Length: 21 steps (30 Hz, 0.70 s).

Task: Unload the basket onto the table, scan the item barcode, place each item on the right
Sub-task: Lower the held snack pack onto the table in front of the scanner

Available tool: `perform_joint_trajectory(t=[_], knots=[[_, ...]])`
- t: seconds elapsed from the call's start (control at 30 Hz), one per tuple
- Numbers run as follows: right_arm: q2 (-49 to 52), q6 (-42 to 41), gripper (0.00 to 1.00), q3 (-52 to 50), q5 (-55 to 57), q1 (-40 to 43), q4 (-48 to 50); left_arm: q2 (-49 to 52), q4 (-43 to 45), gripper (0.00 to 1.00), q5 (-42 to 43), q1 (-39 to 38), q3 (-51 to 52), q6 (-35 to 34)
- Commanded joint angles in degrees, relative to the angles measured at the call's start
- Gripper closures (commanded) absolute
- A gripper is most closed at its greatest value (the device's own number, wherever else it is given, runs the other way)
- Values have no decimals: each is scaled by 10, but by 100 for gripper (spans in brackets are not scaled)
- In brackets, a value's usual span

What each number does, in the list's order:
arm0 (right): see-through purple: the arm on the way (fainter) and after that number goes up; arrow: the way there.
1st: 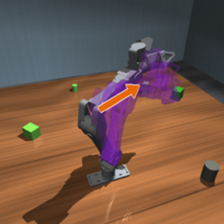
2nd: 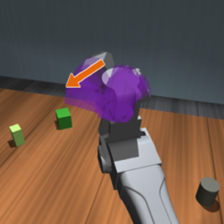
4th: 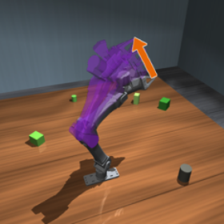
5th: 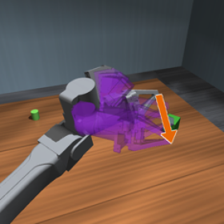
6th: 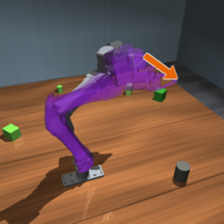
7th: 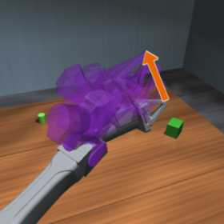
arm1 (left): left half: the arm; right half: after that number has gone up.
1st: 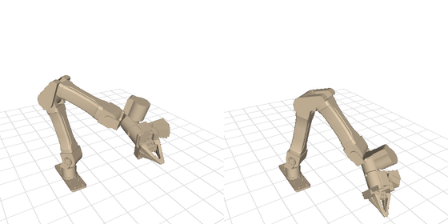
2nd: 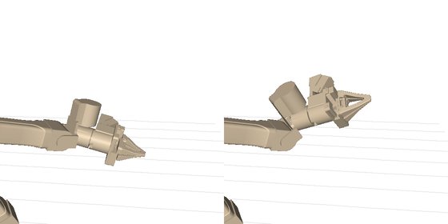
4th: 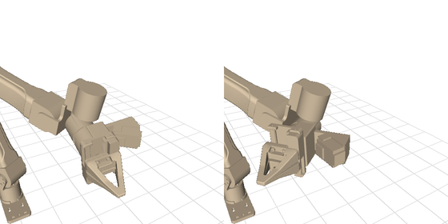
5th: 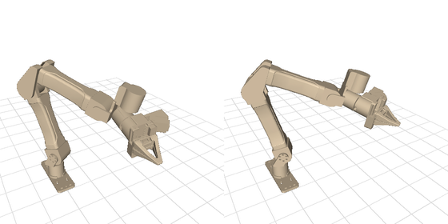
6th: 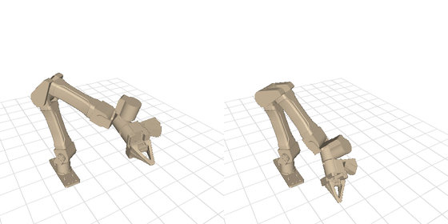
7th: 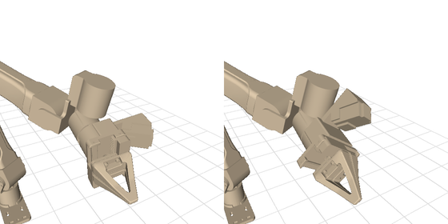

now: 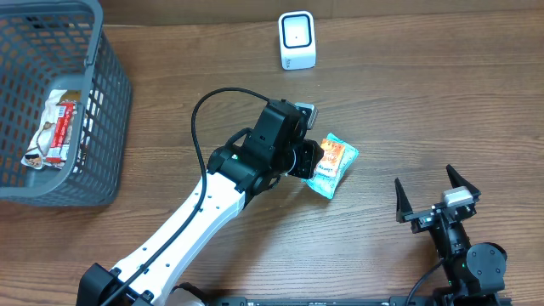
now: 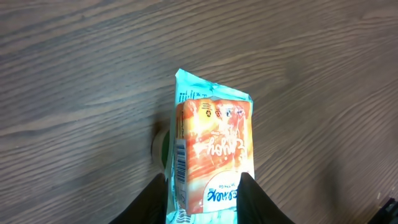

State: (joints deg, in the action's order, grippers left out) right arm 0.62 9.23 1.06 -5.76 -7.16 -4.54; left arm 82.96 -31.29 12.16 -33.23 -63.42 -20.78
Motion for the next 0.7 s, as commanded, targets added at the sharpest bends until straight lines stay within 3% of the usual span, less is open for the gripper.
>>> perform_joint_trajectory(t=[0.0, 0.27, 0.67], knots=[[-4, 2, 0, -6, 1, 2, 2, 15, 3, 74, -7, 2, -5, 16], [-4, 2, 0, -6, 1, 2, 2, 84, 33, 76, 31, 2, -5, 16], [-4, 2, 0, -6, 1, 2, 2, 88, 59, 73, 44, 2, -5, 16]])
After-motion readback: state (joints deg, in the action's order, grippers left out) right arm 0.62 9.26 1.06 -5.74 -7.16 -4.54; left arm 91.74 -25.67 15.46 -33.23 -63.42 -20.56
